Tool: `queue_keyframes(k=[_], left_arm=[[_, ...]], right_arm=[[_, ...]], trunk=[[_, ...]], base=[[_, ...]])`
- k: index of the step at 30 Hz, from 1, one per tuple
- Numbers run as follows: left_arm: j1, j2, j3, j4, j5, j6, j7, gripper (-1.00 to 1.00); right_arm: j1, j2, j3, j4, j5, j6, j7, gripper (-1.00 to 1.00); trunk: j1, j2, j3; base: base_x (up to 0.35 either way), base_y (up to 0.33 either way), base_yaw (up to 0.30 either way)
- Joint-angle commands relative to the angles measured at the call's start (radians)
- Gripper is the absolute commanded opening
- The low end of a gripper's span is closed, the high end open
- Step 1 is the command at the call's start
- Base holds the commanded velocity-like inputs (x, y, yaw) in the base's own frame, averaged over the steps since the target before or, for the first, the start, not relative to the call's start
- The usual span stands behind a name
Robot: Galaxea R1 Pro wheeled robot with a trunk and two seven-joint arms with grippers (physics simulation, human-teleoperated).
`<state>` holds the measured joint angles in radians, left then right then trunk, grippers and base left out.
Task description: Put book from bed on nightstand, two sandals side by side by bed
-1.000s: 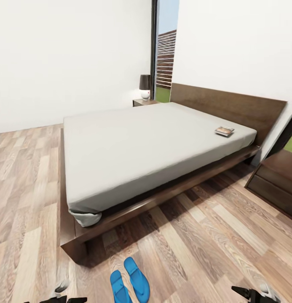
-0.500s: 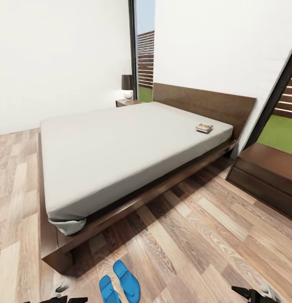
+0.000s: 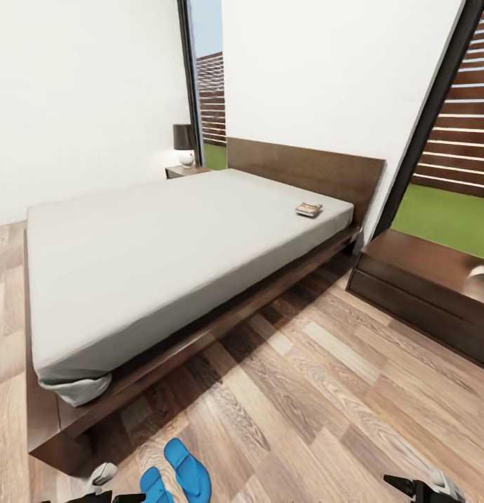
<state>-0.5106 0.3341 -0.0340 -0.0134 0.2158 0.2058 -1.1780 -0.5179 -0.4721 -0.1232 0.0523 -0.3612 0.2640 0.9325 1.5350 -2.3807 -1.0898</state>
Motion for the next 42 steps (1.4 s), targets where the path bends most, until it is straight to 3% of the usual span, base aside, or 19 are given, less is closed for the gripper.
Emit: queue_keyframes(k=[1,13,42], left_arm=[[0.0,0.0,-0.004,0.0,0.007,0.011,-0.003,1.0],[0.0,0.001,-0.003,0.0,0.007,0.011,-0.003,1.0],[0.0,0.002,-0.003,0.0,0.007,0.011,-0.004,1.0]], right_arm=[[-0.001,0.0,-0.008,0.003,-0.001,0.009,0.003,1.0],[-0.002,0.0,-0.008,0.003,-0.001,0.008,0.003,1.0],[-0.001,0.003,-0.008,0.003,-0.001,0.009,0.002,1.0]], trunk=[[0.0,0.0,-0.001],[0.0,0.0,-0.001],[0.0,0.0,-0.001]], base=[[0.0,-0.12,-0.071],[0.0,-0.051,-0.084],[0.0,-0.001,-0.248]])
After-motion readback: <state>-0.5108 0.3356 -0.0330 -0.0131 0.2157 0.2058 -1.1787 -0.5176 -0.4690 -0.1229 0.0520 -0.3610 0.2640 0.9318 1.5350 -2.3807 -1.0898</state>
